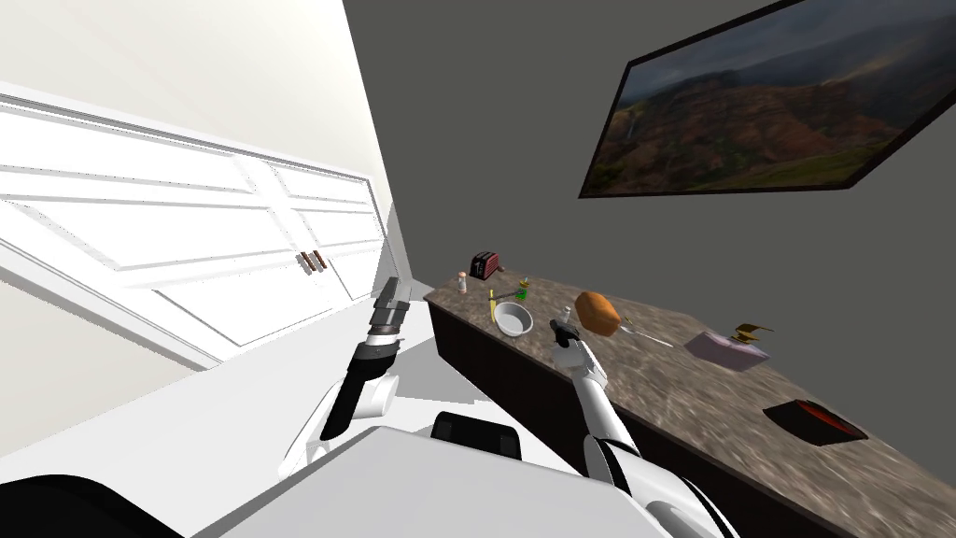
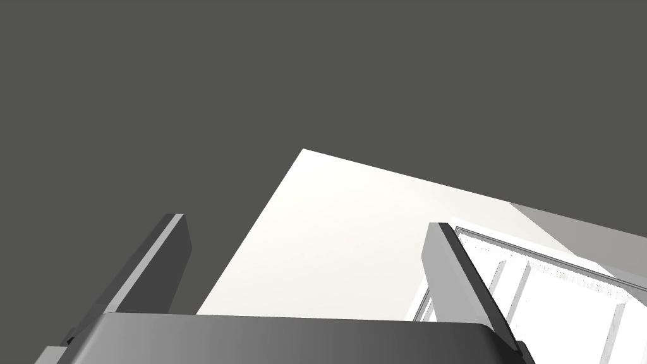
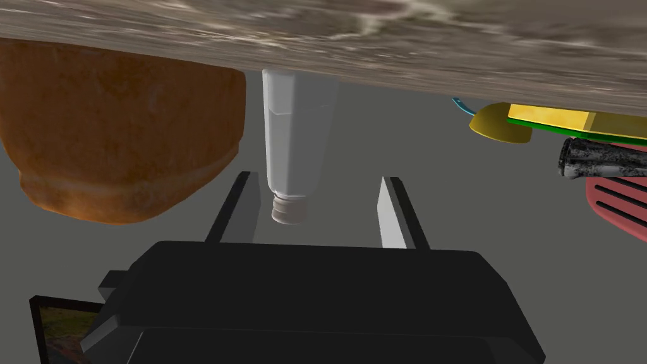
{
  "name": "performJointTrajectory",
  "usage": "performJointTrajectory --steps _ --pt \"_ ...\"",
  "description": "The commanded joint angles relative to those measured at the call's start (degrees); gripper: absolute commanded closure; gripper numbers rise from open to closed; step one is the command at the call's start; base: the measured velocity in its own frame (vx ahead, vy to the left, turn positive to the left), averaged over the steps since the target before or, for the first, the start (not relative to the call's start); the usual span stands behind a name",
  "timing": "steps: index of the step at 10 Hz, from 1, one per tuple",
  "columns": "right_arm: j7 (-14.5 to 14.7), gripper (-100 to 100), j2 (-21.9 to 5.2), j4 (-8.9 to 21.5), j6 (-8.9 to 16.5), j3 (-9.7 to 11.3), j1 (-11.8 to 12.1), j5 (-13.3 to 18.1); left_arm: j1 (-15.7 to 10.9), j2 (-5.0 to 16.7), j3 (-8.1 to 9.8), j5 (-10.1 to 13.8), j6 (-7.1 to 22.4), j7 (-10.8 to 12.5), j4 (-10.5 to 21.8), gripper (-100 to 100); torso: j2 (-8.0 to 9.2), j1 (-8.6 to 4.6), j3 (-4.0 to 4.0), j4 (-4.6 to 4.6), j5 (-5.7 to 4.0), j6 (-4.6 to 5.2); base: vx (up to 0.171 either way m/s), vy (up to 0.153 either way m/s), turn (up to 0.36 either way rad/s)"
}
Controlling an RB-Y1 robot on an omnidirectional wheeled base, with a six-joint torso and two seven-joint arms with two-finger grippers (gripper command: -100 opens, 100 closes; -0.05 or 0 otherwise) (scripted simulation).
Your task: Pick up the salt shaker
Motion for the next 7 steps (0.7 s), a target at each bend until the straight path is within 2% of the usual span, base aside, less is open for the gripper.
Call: performJointTrajectory --steps 1,4,6,7 --pt "0.0 100 0.0 0.0 0.0 0.0 0.0 0.0 0.0 0.0 0.0 0.0 0.0 0.0 0.0 0 0.0 0.0 0.0 0.0 0.0 0.0 0.0 0.0 0.0" --pt "0.0 100 0.0 0.0 0.0 0.0 0.0 0.0 0.0 0.0 0.0 0.0 0.0 0.0 0.0 0 0.09 0.04 0.06 0.02 0.01 0.0 0.0 0.0 0.0" --pt "0.71 -100 0.09 0.08 0.7 0.13 -0.94 -0.24 0.0 0.0 0.0 0.0 0.0 0.0 0.0 0 0.1 0.04 0.06 0.03 0.01 0.0 -0.047 0.019 -0.035" --pt "0.97 -100 0.13 0.1 0.94 0.18 -1.27 -0.34 -0.01 -0.01 0.0 0.0 0.0 0.0 0.0 0 0.36 0.16 0.2 0.07 0.03 0.01 -0.16 0.086 -0.079"
